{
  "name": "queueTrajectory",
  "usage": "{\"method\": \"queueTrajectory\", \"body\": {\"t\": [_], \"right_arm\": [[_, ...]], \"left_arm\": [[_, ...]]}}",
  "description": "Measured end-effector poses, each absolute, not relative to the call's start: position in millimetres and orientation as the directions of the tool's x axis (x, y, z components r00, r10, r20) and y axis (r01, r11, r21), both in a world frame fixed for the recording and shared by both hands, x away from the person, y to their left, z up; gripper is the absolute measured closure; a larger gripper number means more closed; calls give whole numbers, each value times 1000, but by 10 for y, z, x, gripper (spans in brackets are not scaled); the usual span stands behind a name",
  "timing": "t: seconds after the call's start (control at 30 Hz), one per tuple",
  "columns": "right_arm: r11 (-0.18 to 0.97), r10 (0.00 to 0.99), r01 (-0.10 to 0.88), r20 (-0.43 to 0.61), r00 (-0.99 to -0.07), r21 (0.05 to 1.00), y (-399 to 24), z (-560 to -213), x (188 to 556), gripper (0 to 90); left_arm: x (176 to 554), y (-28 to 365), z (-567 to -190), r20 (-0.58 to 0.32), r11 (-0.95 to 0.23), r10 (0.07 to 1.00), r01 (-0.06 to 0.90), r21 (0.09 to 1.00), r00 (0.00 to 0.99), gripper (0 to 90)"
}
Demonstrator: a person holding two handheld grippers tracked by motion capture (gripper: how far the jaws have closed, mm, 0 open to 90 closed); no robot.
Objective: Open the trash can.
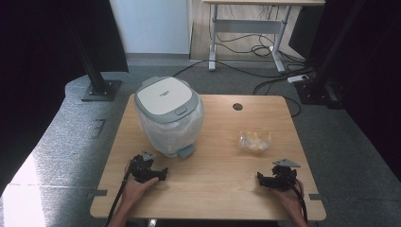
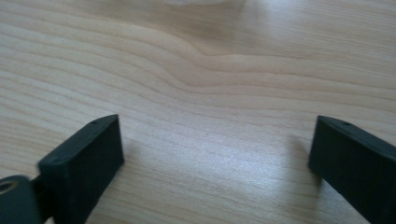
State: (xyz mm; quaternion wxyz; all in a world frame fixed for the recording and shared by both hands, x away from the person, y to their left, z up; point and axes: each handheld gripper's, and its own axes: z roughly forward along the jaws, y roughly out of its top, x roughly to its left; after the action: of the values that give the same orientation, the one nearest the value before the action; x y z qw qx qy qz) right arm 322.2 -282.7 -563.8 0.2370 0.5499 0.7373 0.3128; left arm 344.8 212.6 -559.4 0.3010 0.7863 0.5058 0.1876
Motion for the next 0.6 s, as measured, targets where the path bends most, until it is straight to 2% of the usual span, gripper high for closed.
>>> {"method": "queueTrajectory", "body": {"t": [0.03,0.37,0.53,0.6], "right_arm": [[194,960,658,-4,-279,728,-2835,-5634,3214,64],[188,961,648,-3,-275,738,-2875,-5630,3194,119],[191,960,648,-3,-279,737,-2881,-5630,3196,117],[193,960,647,-4,-282,737,-2884,-5631,3198,116]], "left_arm": [[3443,2132,-5594,-10,-305,910,683,664,416,0],[3392,2258,-5580,-13,-286,920,694,660,392,11],[3359,2279,-5574,-10,-262,929,675,690,371,134],[3357,2287,-5565,-18,-256,928,673,694,372,143]]}}
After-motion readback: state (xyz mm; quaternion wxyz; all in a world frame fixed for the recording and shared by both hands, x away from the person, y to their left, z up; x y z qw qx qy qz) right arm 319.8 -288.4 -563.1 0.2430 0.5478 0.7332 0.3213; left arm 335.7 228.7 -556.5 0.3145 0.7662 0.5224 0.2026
